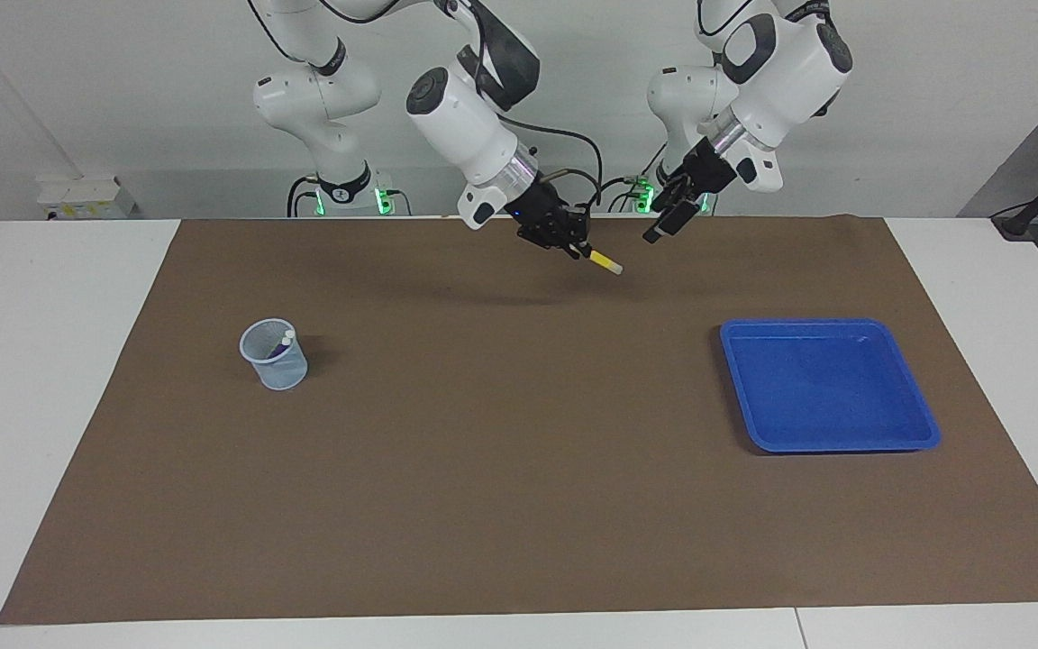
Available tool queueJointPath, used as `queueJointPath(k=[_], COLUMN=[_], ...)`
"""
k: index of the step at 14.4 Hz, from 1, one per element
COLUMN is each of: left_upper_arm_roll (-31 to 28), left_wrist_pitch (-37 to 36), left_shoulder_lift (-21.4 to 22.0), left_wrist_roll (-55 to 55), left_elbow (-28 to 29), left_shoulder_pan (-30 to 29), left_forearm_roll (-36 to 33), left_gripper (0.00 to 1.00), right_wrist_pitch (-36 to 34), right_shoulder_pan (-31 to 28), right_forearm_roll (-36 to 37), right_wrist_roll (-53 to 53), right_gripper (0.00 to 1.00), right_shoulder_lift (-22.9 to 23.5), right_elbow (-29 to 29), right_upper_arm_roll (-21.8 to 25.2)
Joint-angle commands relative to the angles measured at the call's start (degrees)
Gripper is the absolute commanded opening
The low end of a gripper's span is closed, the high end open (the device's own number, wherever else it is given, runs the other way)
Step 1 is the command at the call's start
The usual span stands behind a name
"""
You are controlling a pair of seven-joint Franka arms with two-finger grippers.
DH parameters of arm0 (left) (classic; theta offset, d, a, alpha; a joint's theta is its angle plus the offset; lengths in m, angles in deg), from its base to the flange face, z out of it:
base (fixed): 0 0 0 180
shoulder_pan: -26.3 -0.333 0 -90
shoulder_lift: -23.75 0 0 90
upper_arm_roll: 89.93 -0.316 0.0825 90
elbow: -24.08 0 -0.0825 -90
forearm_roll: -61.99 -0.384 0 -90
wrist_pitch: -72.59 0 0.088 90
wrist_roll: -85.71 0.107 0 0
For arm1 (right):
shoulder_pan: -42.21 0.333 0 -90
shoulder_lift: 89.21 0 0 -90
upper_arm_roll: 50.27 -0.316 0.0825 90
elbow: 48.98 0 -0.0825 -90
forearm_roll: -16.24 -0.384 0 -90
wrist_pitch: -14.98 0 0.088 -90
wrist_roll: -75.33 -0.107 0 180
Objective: Transfer and insert pens with both arms
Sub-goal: 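Carry the yellow pen to the cup while the left gripper withdraws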
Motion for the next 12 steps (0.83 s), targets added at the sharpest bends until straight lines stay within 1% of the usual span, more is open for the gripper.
queueJointPath(k=[1,4,6,8,10,12], left_upper_arm_roll=[-0.1,-0.1,-0.1,-0.4,-0.4,-0.4], left_wrist_pitch=[-5.9,-8.5,-9.1,-9.0,-9.4,-11.1], left_shoulder_lift=[1.6,1.5,1.1,0.8,-0.5,-2.0], left_wrist_roll=[13.1,26.8,33.6,40.0,48.8,55.2], left_elbow=[-0.4,-1.6,-2.3,-3.3,-5.6,-8.7], left_shoulder_pan=[-4.1,-7.2,-8.8,-9.3,-14.4,-19.2], left_forearm_roll=[-5.4,-11.3,-15.0,-19.1,-19.8,-19.9], left_gripper=[1.0,1.0,1.0,1.0,1.0,1.0], right_wrist_pitch=[-9.9,-20.7,-27.1,-31.9,-33.9,-34.2], right_shoulder_pan=[-6.5,-13.0,-17.5,-20.5,-22.6,-23.7], right_forearm_roll=[3.6,8.9,14.5,20.7,28.2,35.3], right_wrist_roll=[10.3,23.2,34.0,42.6,52.8,63.7], right_gripper=[0.0,0.0,0.0,0.0,0.0,0.0], right_shoulder_lift=[-2.6,-4.8,-5.7,-5.8,-5.6,-5.4], right_elbow=[-0.1,-0.4,-1.0,-2.2,-3.7,-4.1], right_upper_arm_roll=[-0.4,-0.2,-0.2,-0.1,-0.2,-0.1])
